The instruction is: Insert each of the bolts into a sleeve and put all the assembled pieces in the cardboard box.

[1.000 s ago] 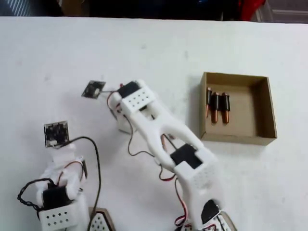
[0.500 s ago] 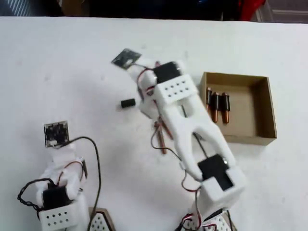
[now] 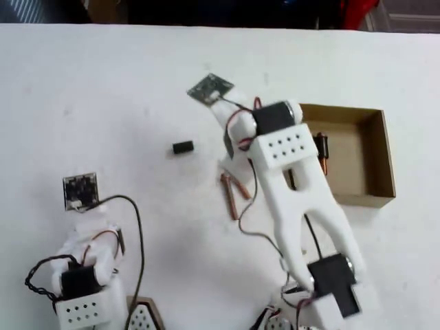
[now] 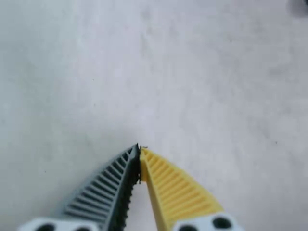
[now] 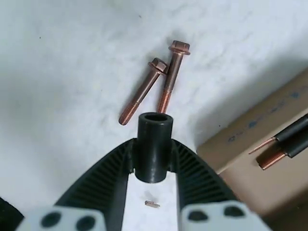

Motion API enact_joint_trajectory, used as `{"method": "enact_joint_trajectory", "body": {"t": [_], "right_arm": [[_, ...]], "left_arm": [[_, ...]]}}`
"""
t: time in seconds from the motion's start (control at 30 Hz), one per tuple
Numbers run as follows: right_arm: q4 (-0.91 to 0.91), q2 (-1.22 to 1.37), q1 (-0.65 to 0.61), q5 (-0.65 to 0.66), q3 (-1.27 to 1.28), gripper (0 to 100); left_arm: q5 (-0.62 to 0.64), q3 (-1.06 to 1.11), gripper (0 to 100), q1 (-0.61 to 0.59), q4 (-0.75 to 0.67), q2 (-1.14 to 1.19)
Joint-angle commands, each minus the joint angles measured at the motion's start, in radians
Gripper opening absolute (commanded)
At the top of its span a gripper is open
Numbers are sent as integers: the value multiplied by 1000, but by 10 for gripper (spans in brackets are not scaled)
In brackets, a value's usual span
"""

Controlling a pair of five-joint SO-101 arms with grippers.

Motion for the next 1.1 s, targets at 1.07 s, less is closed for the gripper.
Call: {"method": "enact_joint_trajectory", "body": {"t": [1.07], "right_arm": [[-604,-203,136,-3,678,21]], "left_arm": [[-5,-2,24,-13,-6,-7]]}}
